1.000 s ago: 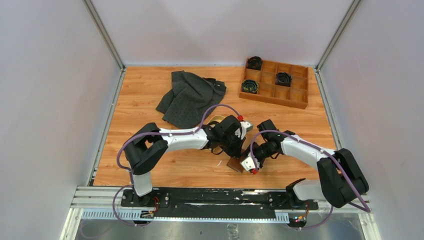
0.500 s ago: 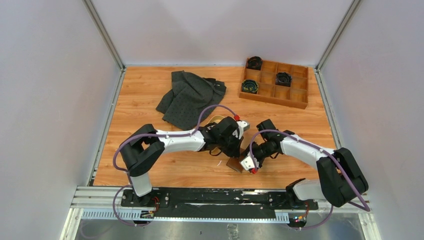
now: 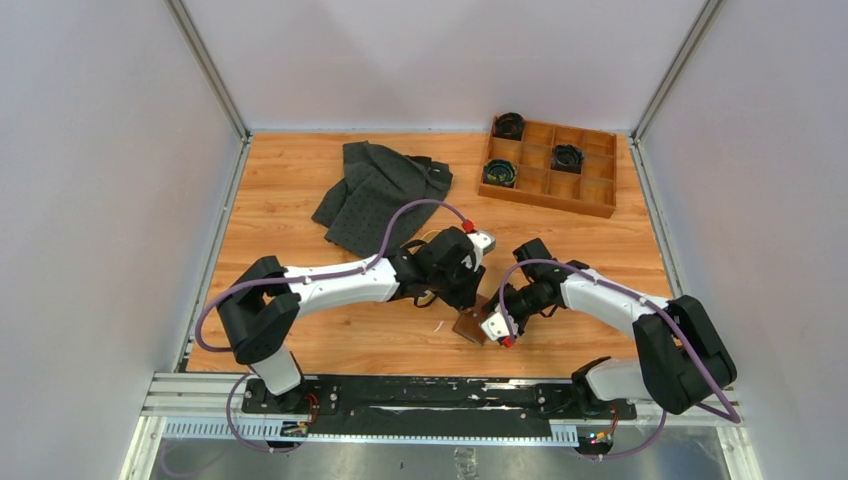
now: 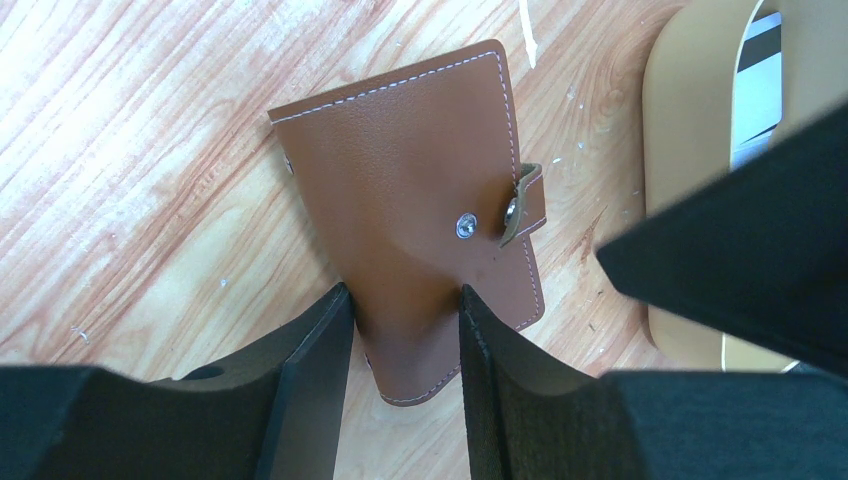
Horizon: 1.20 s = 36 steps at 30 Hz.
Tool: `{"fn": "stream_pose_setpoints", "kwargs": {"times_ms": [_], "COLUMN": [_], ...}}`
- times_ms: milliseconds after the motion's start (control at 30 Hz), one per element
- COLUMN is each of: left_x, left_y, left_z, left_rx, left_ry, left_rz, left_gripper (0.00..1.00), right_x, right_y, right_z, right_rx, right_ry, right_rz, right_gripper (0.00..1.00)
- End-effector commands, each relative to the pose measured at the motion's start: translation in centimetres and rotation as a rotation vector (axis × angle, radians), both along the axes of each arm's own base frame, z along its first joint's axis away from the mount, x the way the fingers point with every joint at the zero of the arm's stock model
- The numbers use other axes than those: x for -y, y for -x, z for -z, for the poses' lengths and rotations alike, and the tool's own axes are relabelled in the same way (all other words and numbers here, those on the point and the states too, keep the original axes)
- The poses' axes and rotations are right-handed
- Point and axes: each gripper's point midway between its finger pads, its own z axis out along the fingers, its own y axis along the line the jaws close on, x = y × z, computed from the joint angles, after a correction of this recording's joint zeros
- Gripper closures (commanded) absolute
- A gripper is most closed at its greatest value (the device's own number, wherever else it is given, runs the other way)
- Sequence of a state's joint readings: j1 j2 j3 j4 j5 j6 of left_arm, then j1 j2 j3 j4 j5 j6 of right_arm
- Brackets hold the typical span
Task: Put the credit cards into the card holder
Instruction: Close the card holder at the center of the board.
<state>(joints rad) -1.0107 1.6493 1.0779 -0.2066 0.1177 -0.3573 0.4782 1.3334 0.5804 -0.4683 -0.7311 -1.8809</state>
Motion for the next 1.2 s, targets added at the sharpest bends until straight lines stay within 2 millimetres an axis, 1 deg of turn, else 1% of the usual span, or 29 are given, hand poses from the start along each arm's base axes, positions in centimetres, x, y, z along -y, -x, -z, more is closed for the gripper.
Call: {"fn": "stream_pose_setpoints", "kwargs": {"times_ms": [0,67,200,333,533,800,900,967,1167], "left_x": [-1.2,-1.2,-0.9,-0.8,-0.3,-0.2,-0.2,-0.1,0.0], "left_y": [0.8,0.8,0.5,0.2,0.2,0.4,0.3,0.4,0.5], "left_z": [2.1,2.4,2.5,3.0,3.5,4.2,4.4,4.5,4.8], "left_rx": [0.001,0.009,0.018,0.021,0.009,-0.009,-0.011,-0.012,-0.019], "left_ry": [-0.161,-0.195,-0.203,-0.229,-0.228,-0.232,-0.235,-0.234,-0.231], "left_rz": [0.019,0.023,0.023,0.028,0.035,0.039,0.036,0.037,0.042], "left_gripper": [0.62,0.58,0.56,0.54,0.54,0.54,0.56,0.60,0.82], "right_x": [4.0,4.0,4.0,4.0,4.0,4.0,4.0,4.0,4.0], "right_y": [2.7,2.7,2.7,2.7,2.7,2.7,2.7,2.7,2.7], "right_z": [4.2,4.2,4.2,4.3,4.3,4.3,4.3,4.3,4.3], "right_rx": [-0.118,-0.117,-0.118,-0.118,-0.119,-0.119,-0.119,-0.119,-0.120], "right_ry": [0.231,0.232,0.236,0.238,0.240,0.241,0.242,0.243,0.244], "right_rz": [0.048,0.046,0.045,0.044,0.045,0.044,0.046,0.045,0.045], "right_gripper": [0.66,0.66,0.66,0.66,0.66,0.67,0.67,0.67,0.67]}}
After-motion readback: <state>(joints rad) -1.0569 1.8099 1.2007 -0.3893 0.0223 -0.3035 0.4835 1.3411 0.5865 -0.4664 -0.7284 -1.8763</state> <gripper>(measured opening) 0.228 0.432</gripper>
